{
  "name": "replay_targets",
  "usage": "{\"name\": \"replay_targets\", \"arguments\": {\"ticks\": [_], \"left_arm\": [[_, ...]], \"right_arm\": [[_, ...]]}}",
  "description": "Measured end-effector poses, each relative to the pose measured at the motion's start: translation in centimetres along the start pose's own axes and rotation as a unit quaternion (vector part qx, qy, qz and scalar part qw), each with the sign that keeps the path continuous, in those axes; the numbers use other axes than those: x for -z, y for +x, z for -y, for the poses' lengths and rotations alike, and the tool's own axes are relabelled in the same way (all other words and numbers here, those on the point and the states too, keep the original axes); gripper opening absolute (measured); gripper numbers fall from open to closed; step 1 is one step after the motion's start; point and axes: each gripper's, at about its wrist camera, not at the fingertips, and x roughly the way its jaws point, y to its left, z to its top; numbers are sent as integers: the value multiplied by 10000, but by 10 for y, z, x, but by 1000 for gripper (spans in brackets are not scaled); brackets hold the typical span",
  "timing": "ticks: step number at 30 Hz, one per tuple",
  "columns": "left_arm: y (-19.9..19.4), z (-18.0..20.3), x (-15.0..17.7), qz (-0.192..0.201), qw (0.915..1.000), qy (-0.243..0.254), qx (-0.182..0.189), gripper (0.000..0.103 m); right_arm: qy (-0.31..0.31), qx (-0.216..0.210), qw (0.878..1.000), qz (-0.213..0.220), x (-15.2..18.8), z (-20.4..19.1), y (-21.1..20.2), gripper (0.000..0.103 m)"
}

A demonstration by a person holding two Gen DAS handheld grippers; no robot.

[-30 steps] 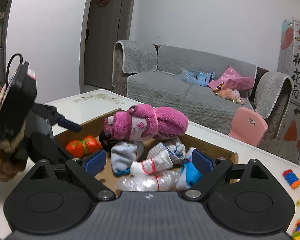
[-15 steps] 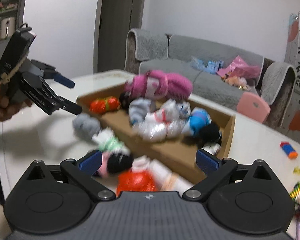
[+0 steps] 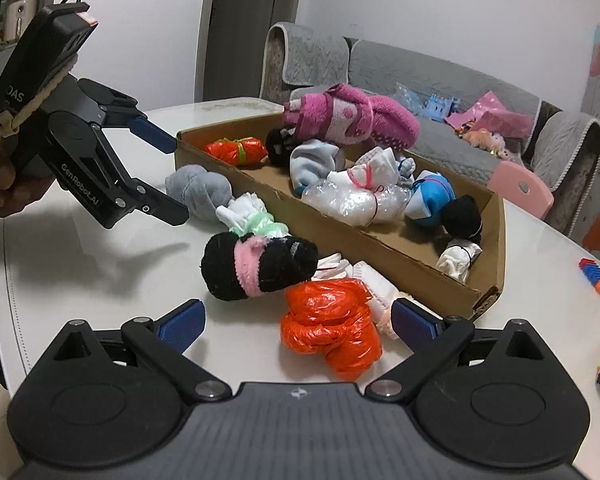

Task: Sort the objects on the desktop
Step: 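Move the left gripper to the grey rolled sock while the right approaches the black pink-band sock, then grasp the grey rolled sock with the left gripper while the right grasps the black pink-band sock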

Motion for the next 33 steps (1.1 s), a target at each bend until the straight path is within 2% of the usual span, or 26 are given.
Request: {"name": "replay_targets", "arguments": {"ticks": [8, 12, 19, 23, 27, 31, 33], "left_arm": [[1, 8, -2, 54, 9999, 44, 138, 103], [5, 11, -3, 35, 9999, 52, 101, 103], [13, 18, -4, -41, 10000, -76, -1, 103], [15, 20, -5, -44, 9997, -227, -69, 103], [17, 23, -5, -40, 9992, -366, -121, 103], [19, 20, -4, -59, 9976, -682, -40, 103], [19, 17, -3, -46, 9961, -883, 5, 101]], "right_arm": [[-76, 62, 9999, 69, -3, -4, -1, 99], [-138, -23, 9993, 353, -8, -7, -11, 101], [-331, -235, 9989, 223, -20, -27, 11, 101], [-551, -188, 9983, 30, -21, -40, 25, 101], [-557, -213, 9982, 42, -22, -41, 28, 94], [-467, -261, 9985, -79, -23, -38, 31, 70], [-429, -283, 9986, -73, -24, -37, 29, 64]]}}
